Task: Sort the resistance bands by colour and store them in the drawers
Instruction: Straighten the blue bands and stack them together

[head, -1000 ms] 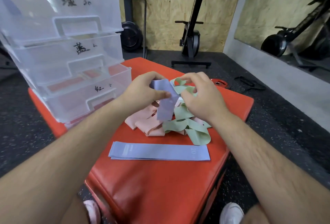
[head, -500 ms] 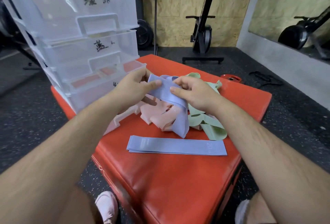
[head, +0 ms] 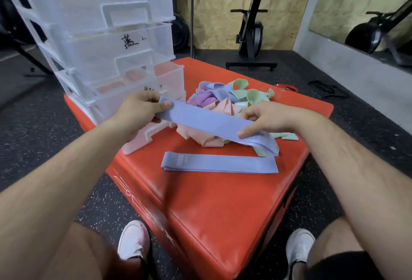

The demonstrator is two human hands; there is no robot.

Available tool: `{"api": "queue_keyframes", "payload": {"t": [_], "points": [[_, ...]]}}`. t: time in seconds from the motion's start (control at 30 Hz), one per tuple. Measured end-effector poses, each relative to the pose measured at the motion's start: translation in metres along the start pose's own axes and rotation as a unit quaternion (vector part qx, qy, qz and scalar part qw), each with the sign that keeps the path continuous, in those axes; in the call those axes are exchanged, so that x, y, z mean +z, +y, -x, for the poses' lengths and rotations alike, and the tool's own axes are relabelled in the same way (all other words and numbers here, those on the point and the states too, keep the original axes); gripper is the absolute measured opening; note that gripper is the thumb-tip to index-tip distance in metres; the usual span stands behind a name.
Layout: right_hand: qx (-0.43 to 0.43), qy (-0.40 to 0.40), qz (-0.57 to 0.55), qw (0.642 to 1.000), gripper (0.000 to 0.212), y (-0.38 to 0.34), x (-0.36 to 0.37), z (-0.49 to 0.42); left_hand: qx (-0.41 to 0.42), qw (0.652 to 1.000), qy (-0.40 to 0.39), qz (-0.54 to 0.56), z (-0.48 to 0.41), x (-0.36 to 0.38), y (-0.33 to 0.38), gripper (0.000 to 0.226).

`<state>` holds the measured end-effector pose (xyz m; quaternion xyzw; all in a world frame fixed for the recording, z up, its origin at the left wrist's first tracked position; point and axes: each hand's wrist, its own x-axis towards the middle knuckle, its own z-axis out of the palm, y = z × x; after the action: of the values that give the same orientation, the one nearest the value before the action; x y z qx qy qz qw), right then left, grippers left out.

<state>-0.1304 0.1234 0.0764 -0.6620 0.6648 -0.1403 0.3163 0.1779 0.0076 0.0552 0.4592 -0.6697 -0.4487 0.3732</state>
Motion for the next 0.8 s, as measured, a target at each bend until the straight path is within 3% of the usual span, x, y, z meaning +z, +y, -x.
{"api": "queue_keyframes", "payload": {"t": [0.23, 0.37, 0.57, 0.8], "points": [[0.063, -0.003, 0.046, 0.997, 0.053, 0.044, 0.005, 0.019, -0.078, 0.995, 0.011, -0.054, 0.018, 0.019, -0.046, 0.017], [0.08, 0.001, -0.041, 0.996, 0.012, 0.07, 0.022, 0.019, -0.088, 0.987, 0.006, -0.138, 0.029, 0.027, -0.067, 0.024], [0.104, 0.032, 0.006, 0.994, 0.028, 0.087, 0.045, 0.017, -0.058, 0.967, 0.009, -0.248, 0.039, 0.035, -0.087, 0.021], [0.088, 0.048, 0.068, 0.993, 0.012, 0.09, 0.055, 0.02, -0.01, 0.96, 0.033, -0.278, 0.042, 0.043, -0.096, 0.035]]}}
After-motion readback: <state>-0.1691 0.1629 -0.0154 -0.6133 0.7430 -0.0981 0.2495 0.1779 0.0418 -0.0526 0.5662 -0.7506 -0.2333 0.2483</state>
